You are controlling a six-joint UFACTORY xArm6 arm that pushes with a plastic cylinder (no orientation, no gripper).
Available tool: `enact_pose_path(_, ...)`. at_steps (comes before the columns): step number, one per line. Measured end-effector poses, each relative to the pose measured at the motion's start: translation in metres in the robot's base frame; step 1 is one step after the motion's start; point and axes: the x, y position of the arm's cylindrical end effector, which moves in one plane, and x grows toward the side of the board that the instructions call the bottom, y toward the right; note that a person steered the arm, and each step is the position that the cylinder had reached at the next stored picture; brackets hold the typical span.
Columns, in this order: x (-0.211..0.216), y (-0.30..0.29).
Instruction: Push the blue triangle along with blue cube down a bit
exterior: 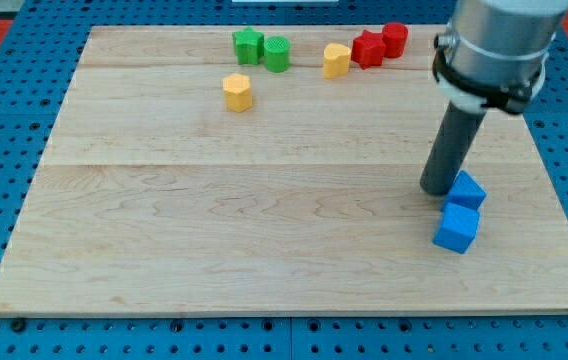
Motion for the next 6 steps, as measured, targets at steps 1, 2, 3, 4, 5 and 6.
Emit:
enact_pose_path(1,-0.035,0.000)
enact_pose_path(2,-0.045,0.022)
enact_pose_path(3,-0.041,0.055)
enact_pose_path(4,-0.024,0.038)
enact_pose_path(5,-0.018,0.037)
enact_pose_path(6,-0.014,0.055)
